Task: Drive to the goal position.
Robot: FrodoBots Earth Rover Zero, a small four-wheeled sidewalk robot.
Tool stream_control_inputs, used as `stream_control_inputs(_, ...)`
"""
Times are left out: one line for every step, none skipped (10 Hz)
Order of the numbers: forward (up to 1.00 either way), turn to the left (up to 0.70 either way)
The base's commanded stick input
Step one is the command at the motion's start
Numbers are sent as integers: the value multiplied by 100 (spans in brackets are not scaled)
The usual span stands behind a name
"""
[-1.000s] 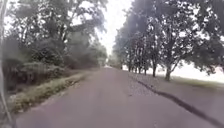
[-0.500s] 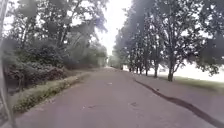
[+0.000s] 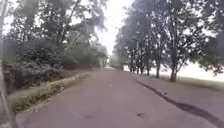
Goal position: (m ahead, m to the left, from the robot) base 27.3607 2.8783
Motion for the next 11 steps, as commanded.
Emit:
stream_control_inputs(70, 2)
stream_control_inputs(70, 2)
stream_control_inputs(70, 2)
stream_control_inputs(70, 2)
stream_control_inputs(70, 2)
stream_control_inputs(70, 2)
stream_control_inputs(70, 2)
stream_control_inputs(70, 2)
stream_control_inputs(70, 2)
stream_control_inputs(70, 2)
stream_control_inputs(70, 1)
